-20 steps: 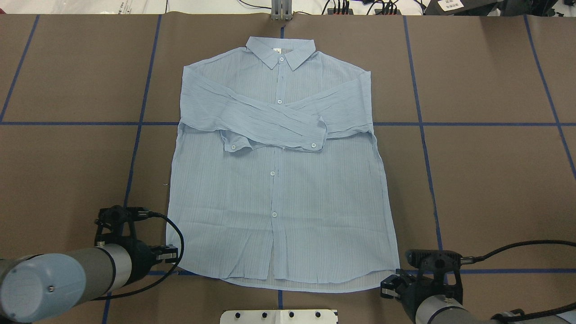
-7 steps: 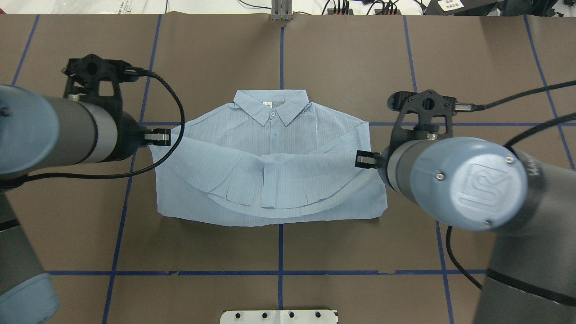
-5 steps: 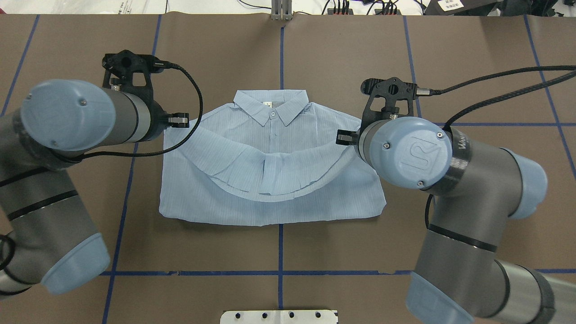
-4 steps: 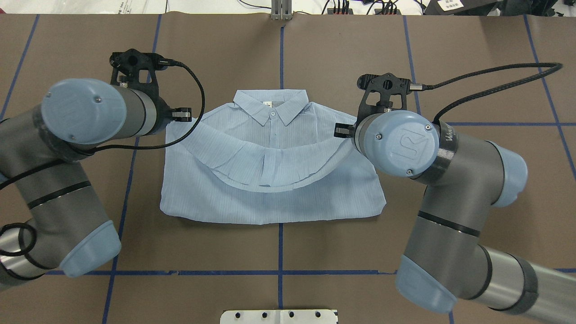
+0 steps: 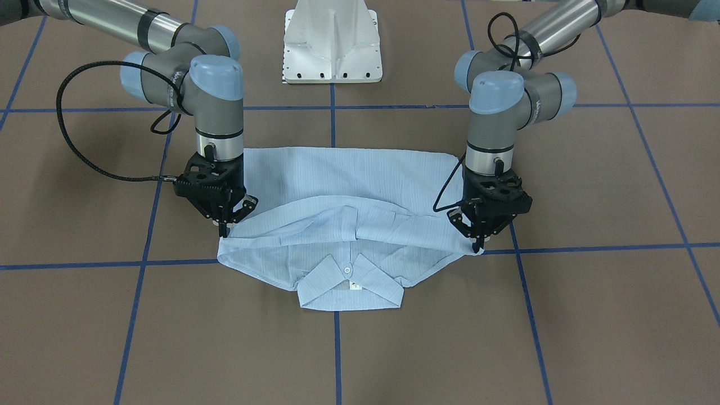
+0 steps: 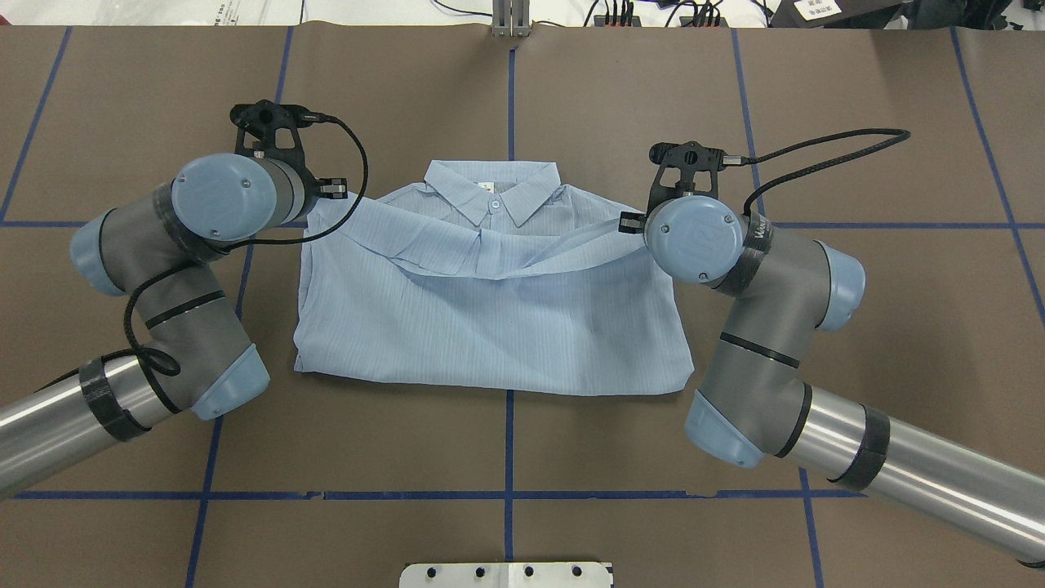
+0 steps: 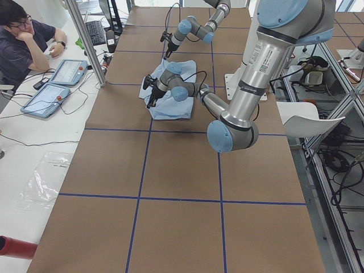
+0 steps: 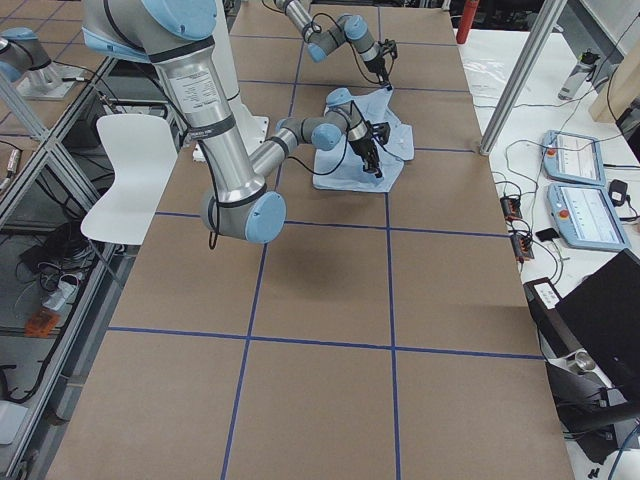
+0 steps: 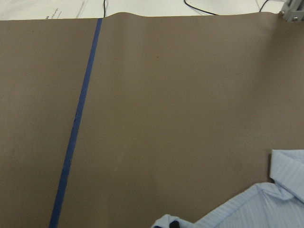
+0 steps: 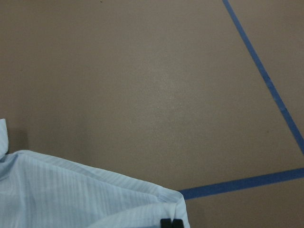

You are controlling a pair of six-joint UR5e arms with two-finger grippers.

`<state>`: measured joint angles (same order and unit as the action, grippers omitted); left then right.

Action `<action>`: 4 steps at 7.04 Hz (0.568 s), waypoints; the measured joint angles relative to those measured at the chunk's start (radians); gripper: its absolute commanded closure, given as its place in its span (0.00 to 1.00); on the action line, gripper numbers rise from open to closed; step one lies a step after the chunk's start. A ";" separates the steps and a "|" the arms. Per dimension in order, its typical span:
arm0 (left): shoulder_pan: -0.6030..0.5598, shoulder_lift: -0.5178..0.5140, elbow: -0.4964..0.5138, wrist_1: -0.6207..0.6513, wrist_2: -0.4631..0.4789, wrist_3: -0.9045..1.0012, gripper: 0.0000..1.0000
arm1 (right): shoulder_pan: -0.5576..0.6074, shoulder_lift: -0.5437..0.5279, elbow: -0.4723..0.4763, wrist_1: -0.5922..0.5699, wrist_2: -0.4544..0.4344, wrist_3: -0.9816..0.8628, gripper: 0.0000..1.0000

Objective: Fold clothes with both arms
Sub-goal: 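Release the hem and raise both grippers above the folded shirt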

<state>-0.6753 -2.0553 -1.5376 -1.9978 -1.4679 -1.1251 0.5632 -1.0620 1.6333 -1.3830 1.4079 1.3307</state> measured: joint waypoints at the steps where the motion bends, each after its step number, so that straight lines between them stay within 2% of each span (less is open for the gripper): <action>1: -0.001 -0.006 0.040 -0.035 0.003 0.001 1.00 | 0.000 0.000 -0.015 0.026 0.000 0.000 1.00; 3: 0.000 -0.009 0.058 -0.055 0.003 0.003 1.00 | 0.001 0.001 -0.007 0.039 -0.001 0.001 1.00; 4: 0.000 -0.009 0.058 -0.058 0.003 0.003 0.06 | 0.003 -0.001 0.003 0.040 -0.002 0.001 0.02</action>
<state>-0.6755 -2.0645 -1.4797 -2.0556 -1.4653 -1.1223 0.5658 -1.0635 1.6364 -1.3427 1.4058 1.3314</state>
